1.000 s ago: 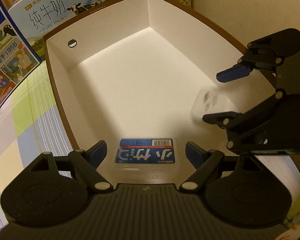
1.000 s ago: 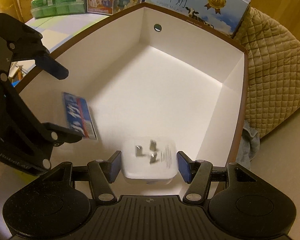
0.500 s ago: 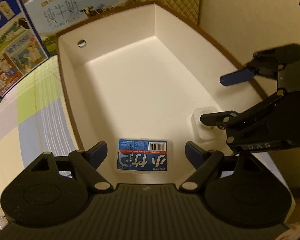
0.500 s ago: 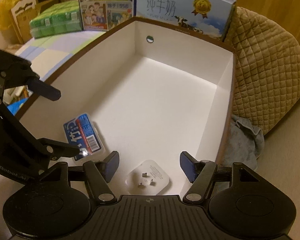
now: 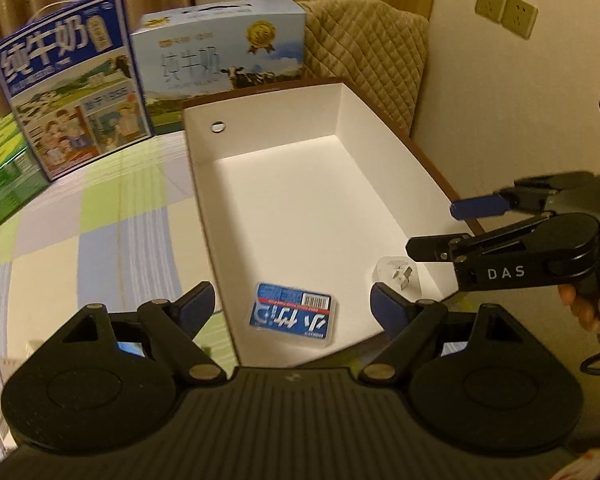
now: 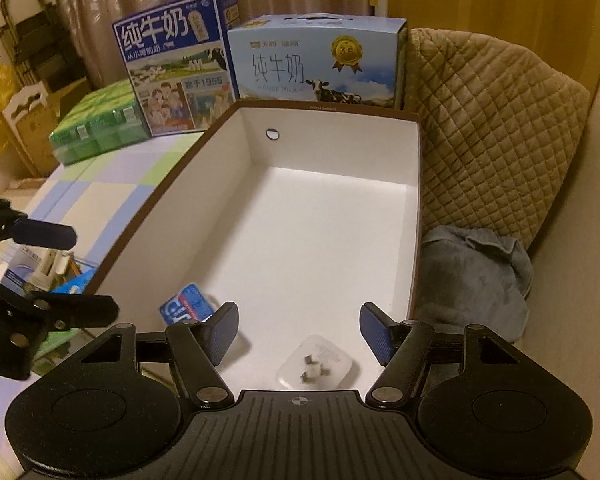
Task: Organize rigid objects
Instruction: 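Lower both held items into the brown box and open both grippers, then grasp the green spray box with the right gripper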
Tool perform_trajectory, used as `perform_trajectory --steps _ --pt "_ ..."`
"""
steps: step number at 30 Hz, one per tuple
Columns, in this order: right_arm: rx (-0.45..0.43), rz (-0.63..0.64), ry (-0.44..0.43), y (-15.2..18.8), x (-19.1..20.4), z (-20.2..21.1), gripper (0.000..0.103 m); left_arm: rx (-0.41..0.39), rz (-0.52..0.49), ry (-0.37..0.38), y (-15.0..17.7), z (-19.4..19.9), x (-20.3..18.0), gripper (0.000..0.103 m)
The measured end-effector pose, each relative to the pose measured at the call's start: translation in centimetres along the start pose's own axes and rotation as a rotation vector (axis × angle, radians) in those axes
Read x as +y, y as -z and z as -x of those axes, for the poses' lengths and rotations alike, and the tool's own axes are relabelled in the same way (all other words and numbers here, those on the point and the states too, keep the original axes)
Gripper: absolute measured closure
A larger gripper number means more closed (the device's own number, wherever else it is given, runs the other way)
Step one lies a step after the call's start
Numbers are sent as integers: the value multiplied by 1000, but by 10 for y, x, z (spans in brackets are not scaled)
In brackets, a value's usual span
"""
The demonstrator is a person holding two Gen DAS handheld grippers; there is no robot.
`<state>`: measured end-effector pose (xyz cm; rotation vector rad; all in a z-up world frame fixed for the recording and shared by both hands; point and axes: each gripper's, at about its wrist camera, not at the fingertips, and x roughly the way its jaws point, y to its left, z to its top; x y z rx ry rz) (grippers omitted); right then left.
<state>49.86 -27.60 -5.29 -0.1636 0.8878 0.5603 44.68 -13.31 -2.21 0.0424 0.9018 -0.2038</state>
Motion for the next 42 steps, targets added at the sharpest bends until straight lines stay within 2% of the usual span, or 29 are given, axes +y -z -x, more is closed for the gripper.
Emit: perform_trajectory --steps 9,15,19,28,42 --pt "-46 -95 26 22 28 31 39 -39 24 23 37 44 20 21" --pt "-75 -146 26 34 62 44 39 -37 55 30 67 75 52 21" --pt "-78 -163 -6 41 92 46 39 -27 85 13 90 92 78 21" --pt "-34 -124 -74 47 161 26 39 19 162 -53 139 117 142 24" --pt "68 -119 -131 57 240 -21 39 54 221 -91 176 128 206 24"
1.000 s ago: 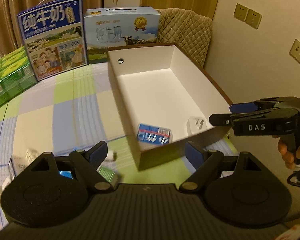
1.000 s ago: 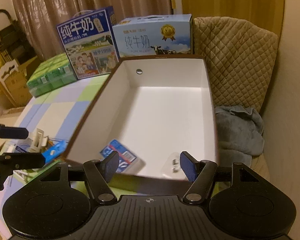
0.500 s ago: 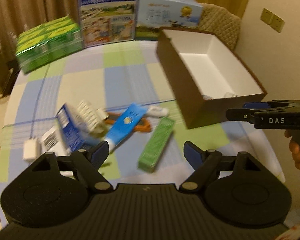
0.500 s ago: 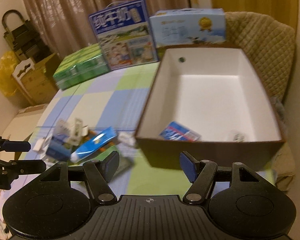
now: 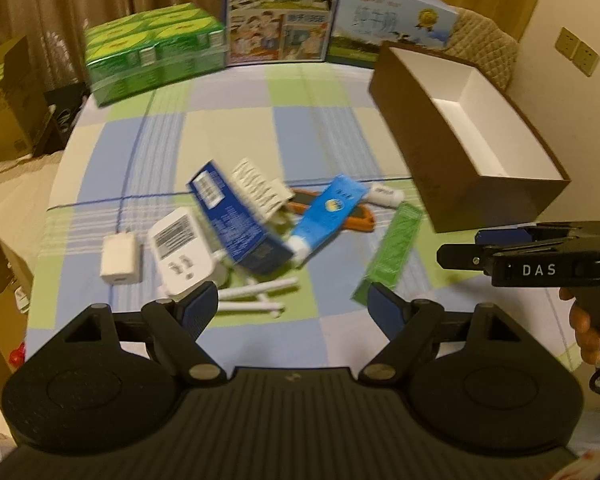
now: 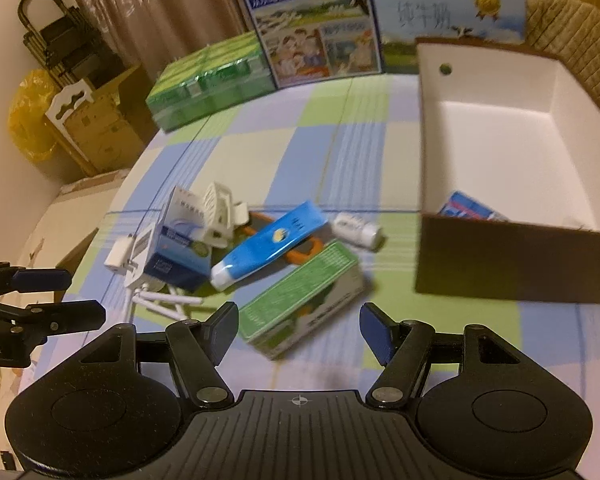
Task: Organize rigid objects
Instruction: 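Grasp the green spray box with the right gripper, then grasp the white wifi repeater with the left gripper while the right gripper holds the green box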
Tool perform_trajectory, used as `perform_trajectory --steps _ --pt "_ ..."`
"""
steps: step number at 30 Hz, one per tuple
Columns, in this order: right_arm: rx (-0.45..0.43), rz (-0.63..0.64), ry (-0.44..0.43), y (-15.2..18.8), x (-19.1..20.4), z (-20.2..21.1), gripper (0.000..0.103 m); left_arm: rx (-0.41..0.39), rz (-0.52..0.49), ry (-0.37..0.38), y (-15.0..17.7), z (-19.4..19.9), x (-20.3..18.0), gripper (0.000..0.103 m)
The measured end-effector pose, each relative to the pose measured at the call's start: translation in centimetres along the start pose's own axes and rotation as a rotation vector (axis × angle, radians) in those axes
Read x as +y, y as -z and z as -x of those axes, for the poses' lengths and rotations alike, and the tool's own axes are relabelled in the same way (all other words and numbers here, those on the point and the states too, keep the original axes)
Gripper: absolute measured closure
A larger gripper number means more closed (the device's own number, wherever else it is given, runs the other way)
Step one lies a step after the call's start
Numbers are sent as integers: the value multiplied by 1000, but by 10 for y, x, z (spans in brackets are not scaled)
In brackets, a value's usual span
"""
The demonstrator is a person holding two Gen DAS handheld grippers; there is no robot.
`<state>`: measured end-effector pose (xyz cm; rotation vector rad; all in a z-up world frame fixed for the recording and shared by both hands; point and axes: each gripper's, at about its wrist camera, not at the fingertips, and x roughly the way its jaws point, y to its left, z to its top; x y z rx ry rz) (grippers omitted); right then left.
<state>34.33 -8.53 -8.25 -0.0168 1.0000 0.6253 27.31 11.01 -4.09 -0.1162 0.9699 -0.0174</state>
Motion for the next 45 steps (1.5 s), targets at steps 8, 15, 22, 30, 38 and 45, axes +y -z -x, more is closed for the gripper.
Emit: perform_trajectory --steps 8,15,22,30,38,45 --pt "31 -69 61 -1 19 -36 39 12 62 -43 11 -8 43 24" --pt "46 -127 126 -3 27 -61 39 25 104 -65 17 -23 68 24" --pt "62 -181 187 -4 25 -85 39 30 133 -69 16 -40 84 24" --pt "79 -146 208 -1 20 -94 52 29 167 -54 7 -65 95 24" --pt "102 -108 272 3 5 -85 76 42 145 -62 -1 -94 98 28" --pt "101 -147 289 7 -10 -76 76 56 122 -52 -7 -115 99 32"
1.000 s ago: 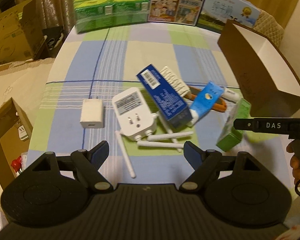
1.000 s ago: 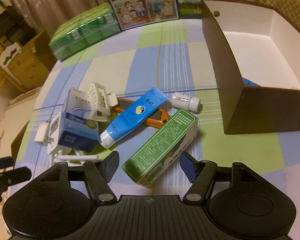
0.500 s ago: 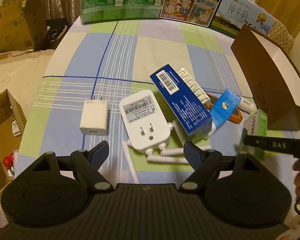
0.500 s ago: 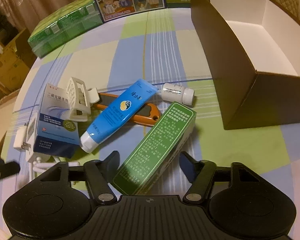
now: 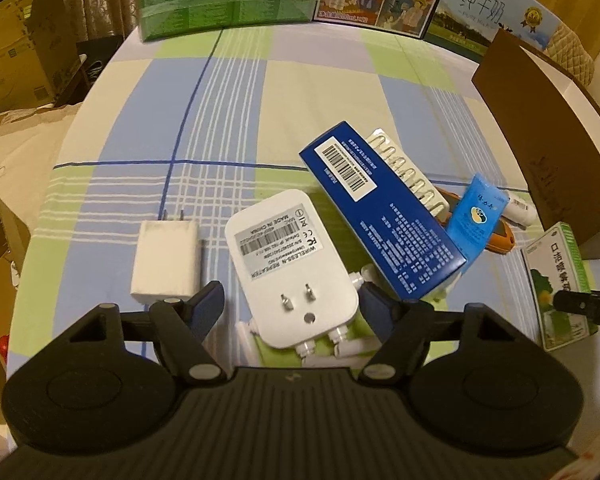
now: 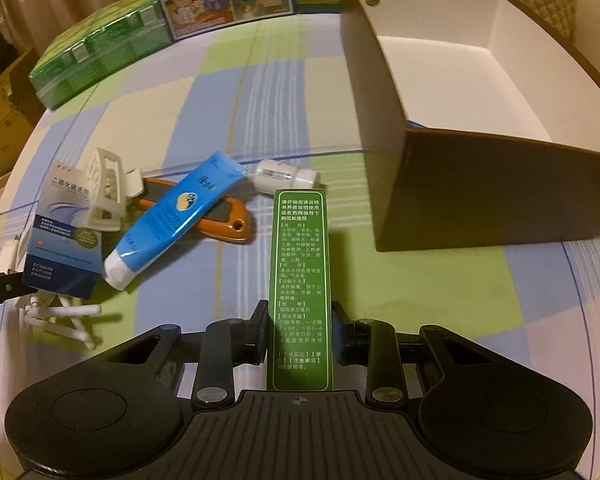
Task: Organize rigid objects
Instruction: 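Grasp the white wifi repeater with the left gripper while the right gripper holds the green box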
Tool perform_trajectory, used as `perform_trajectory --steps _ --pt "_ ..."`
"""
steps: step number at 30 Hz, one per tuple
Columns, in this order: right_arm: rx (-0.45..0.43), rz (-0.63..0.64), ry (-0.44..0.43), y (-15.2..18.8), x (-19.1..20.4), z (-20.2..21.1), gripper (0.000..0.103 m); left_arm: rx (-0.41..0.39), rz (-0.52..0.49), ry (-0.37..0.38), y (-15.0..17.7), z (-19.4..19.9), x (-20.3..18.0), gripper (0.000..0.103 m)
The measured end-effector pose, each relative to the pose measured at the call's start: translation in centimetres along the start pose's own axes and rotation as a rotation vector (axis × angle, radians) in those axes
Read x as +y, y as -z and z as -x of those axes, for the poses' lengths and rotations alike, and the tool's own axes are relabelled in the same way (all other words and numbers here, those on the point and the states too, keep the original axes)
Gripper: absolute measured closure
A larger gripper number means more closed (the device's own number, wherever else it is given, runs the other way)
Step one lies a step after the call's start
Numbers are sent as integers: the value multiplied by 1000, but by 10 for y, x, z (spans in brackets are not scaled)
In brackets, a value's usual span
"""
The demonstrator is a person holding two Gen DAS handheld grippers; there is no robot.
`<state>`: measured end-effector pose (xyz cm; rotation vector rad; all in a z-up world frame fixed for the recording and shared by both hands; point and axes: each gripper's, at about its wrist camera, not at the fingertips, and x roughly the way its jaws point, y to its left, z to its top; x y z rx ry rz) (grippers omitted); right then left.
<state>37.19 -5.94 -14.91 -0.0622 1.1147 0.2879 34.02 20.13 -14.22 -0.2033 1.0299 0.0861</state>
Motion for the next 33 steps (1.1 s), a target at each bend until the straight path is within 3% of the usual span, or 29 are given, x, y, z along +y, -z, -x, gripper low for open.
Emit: perform_trajectory --steps 2,15,26,33 --pt "2 -5 7 0 -2 0 76 7 -15 20 -1 -3 -1 42" --pt "19 16 22 5 -9 6 76 34 -177 42 24 17 10 44" --pt "30 40 23 8 -7 3 76 37 -116 27 26 18 10 45" --pt "31 56 -14 15 -10 11 76 33 -131 4 32 36 12 46"
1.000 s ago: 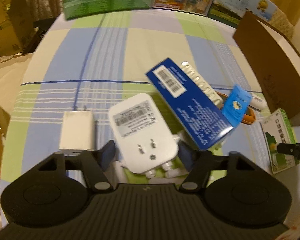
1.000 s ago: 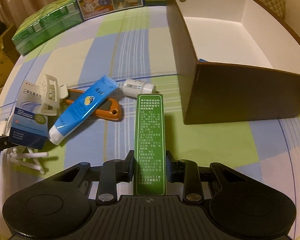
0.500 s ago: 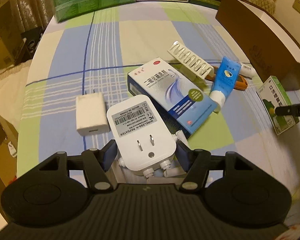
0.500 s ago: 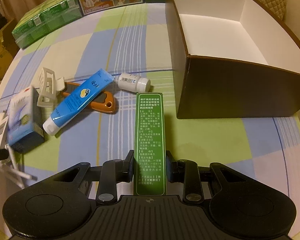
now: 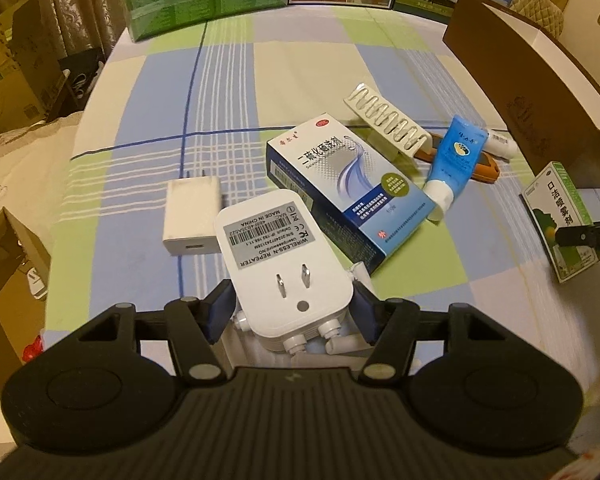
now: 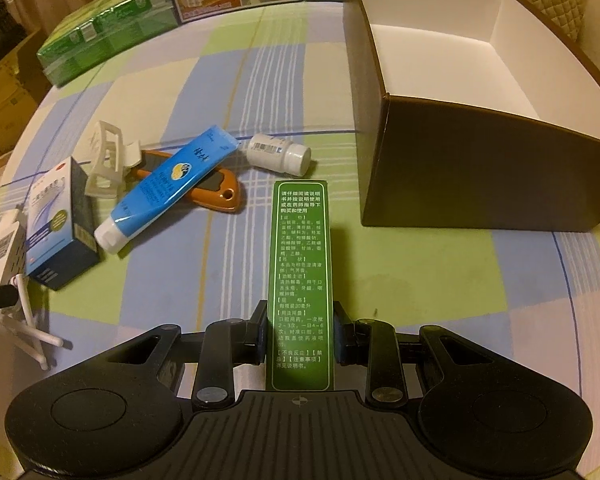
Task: Organize rigid objects
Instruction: 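Grasp the white wifi repeater with the left gripper while the right gripper holds the green box, then carry both items into the brown box and release them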
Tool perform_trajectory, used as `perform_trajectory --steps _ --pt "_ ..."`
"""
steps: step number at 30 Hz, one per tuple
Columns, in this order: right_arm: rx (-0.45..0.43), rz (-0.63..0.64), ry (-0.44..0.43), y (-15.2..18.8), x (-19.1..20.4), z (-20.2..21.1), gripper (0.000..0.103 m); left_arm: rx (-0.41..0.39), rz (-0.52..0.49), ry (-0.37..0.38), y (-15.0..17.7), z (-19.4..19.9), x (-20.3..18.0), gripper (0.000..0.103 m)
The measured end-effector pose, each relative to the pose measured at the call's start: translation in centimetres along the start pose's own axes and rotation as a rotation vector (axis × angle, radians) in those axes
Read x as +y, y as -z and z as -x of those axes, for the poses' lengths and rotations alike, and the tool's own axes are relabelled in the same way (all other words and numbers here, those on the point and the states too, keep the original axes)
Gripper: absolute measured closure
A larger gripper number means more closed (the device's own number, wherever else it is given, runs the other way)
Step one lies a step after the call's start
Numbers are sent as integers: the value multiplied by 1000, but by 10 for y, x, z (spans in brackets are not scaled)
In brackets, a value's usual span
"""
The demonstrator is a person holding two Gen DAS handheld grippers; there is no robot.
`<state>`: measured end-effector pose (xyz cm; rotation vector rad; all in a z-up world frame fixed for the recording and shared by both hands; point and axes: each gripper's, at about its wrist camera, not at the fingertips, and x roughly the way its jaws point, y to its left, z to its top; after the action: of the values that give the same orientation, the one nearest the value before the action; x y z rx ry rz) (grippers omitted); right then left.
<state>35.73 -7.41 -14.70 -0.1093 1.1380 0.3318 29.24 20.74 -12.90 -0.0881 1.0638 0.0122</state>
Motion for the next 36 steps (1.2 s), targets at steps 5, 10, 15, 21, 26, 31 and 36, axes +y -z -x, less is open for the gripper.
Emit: perform_trajectory --steps 5,10,15,21,26,31,36 --pt "-13 11 -26 2 -3 9 76 -20 -12 -5 1 17 -8 46" --pt "-35 26 -45 1 -6 20 76 -39 -22 3 -4 30 -24 46" --pt "-60 40 -67 0 -9 34 76 -66 -42 20 -11 46 -46 46" --pt "-97 41 -99 2 -21 57 76 -111 -81 48 -23 62 -77 46" --pt "-132 33 -113 2 -37 77 76 -132 -122 88 -35 69 -109 46" --pt "-166 27 -116 0 -57 98 76 -157 -175 127 -50 72 -144 46" --pt "-199 11 -115 -8 -80 118 76 -194 -218 177 -71 72 -185 46"
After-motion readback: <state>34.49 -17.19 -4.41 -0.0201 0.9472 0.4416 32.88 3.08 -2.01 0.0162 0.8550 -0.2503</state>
